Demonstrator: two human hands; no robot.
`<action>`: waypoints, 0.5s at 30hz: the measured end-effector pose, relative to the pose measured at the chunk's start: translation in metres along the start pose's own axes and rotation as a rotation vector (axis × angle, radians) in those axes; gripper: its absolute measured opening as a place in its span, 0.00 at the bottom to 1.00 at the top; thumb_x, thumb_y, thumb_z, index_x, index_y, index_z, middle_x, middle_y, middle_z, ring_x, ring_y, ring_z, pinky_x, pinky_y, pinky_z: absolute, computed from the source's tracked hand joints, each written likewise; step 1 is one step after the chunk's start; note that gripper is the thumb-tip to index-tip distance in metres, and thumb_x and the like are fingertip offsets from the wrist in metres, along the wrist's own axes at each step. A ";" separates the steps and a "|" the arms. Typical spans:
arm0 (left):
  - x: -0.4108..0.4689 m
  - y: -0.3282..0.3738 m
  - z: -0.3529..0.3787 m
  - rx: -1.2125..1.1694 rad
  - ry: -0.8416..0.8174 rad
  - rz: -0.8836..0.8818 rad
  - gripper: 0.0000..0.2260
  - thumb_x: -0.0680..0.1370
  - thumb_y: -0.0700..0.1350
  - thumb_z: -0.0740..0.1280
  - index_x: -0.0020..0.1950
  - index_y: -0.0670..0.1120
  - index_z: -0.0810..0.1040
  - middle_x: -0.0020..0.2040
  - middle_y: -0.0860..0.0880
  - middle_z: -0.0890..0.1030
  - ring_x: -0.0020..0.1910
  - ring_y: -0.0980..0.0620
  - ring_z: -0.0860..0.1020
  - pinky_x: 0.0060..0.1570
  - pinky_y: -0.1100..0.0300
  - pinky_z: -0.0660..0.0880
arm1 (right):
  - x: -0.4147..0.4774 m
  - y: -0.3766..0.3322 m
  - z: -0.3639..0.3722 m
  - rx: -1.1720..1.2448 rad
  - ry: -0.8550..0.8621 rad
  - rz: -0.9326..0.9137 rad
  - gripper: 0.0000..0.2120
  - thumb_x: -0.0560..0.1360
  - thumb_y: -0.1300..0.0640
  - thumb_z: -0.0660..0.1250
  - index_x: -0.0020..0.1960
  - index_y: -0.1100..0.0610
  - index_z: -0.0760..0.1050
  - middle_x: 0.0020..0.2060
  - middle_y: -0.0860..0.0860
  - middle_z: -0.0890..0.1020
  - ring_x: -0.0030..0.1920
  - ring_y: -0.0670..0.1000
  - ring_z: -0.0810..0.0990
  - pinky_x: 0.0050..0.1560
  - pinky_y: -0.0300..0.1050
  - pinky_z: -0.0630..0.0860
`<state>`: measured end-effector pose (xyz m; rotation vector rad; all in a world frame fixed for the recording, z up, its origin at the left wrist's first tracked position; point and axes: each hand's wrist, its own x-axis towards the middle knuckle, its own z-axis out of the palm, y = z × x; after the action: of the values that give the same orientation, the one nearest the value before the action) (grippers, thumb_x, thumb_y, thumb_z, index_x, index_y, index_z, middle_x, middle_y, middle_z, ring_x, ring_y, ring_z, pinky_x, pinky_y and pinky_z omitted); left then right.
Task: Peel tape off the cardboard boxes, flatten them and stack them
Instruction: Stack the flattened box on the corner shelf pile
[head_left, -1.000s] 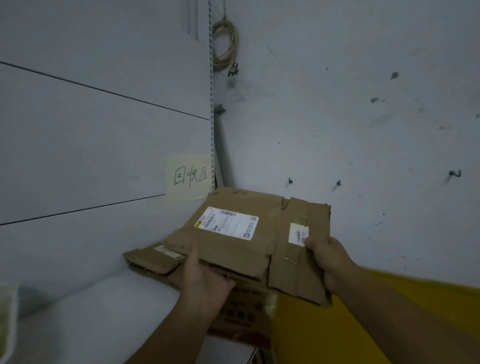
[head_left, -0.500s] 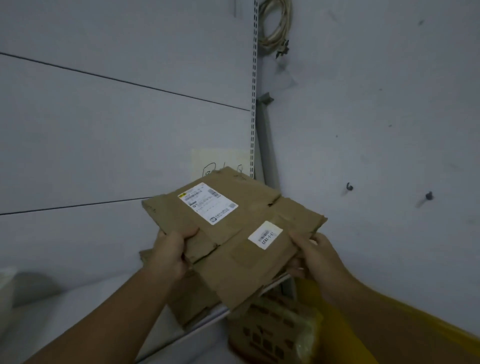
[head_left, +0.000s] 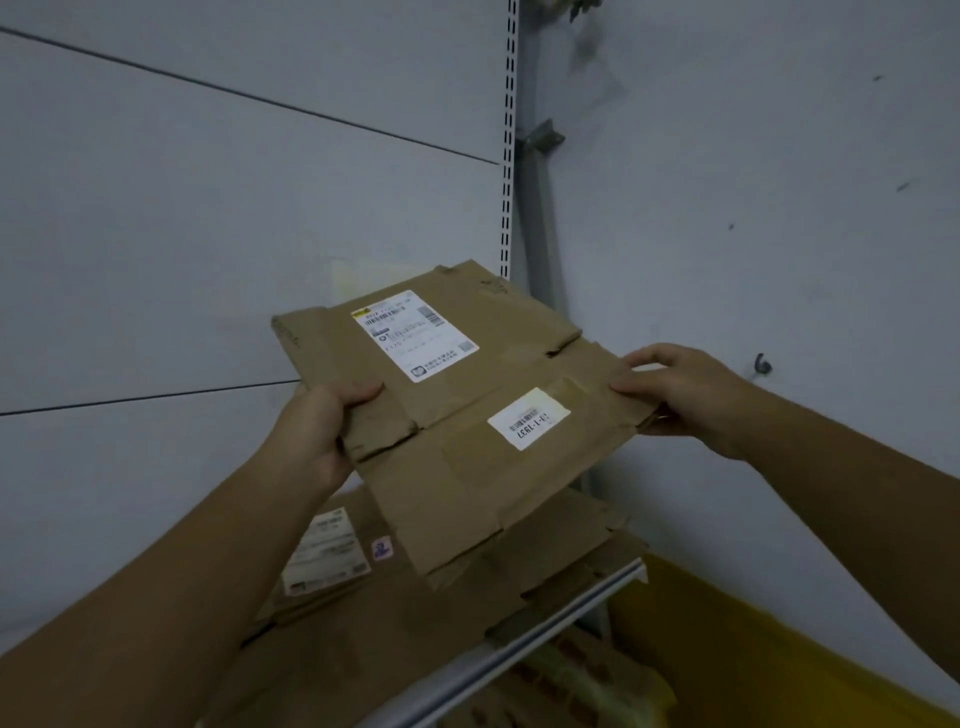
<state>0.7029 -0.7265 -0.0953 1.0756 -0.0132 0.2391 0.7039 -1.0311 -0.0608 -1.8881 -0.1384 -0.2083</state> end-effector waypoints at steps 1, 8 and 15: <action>0.004 -0.006 0.004 0.016 0.021 -0.008 0.21 0.74 0.33 0.64 0.65 0.46 0.73 0.55 0.45 0.83 0.47 0.46 0.83 0.34 0.55 0.81 | 0.010 0.006 -0.004 -0.033 -0.040 0.020 0.15 0.72 0.54 0.71 0.57 0.54 0.75 0.50 0.54 0.79 0.45 0.53 0.80 0.35 0.43 0.78; 0.007 -0.040 0.029 0.172 0.170 -0.113 0.18 0.74 0.34 0.65 0.63 0.44 0.75 0.50 0.43 0.83 0.43 0.44 0.82 0.36 0.52 0.79 | 0.069 0.054 -0.009 -0.166 -0.303 0.010 0.26 0.71 0.42 0.69 0.65 0.51 0.70 0.55 0.48 0.76 0.51 0.49 0.76 0.47 0.42 0.73; 0.021 -0.100 0.029 0.523 0.597 -0.053 0.27 0.71 0.37 0.69 0.69 0.39 0.67 0.60 0.39 0.77 0.55 0.39 0.77 0.48 0.49 0.77 | 0.119 0.118 0.016 -0.569 -0.462 -0.111 0.21 0.72 0.38 0.65 0.53 0.55 0.72 0.46 0.50 0.76 0.47 0.50 0.76 0.39 0.41 0.70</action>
<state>0.7461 -0.7929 -0.1653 1.4828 0.6427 0.5268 0.8447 -1.0550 -0.1499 -2.4744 -0.5446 0.1364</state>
